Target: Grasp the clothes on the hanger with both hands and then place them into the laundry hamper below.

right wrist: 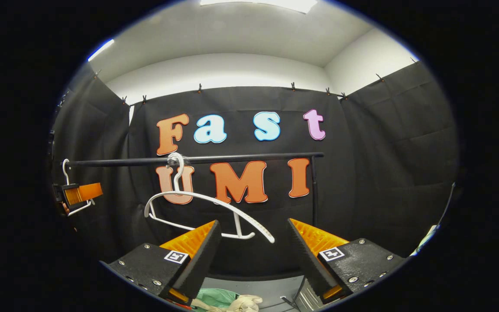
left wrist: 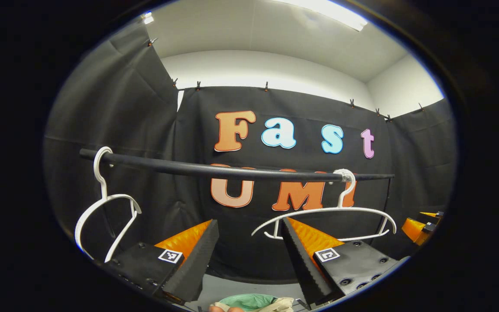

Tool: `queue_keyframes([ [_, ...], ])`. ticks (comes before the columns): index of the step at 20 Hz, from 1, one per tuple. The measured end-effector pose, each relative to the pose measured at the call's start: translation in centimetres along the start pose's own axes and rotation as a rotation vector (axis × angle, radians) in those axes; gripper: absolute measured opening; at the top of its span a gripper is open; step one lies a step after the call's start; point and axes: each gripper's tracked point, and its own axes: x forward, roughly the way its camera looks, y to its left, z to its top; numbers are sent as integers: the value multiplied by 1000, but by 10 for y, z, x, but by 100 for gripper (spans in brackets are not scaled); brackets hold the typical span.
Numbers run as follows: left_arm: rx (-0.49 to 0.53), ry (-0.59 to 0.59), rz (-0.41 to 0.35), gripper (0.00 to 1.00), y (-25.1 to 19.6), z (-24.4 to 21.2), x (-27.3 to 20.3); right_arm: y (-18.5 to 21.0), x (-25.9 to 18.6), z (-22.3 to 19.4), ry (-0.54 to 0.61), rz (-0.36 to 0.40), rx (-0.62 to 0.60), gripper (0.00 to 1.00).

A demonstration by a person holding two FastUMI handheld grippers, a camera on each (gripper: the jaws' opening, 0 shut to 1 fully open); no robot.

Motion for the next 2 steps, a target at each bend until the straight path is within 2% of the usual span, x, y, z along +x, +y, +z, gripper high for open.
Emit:
queue_keyframes([
  [1, -2, 4, -6, 95, -2, -2, 1, -2, -2, 2, -5, -8, -2, 100],
  [2, -5, 6, -13, 97, -4, -3, 0, -1, -3, 5, -12, -12, -5, 100],
])
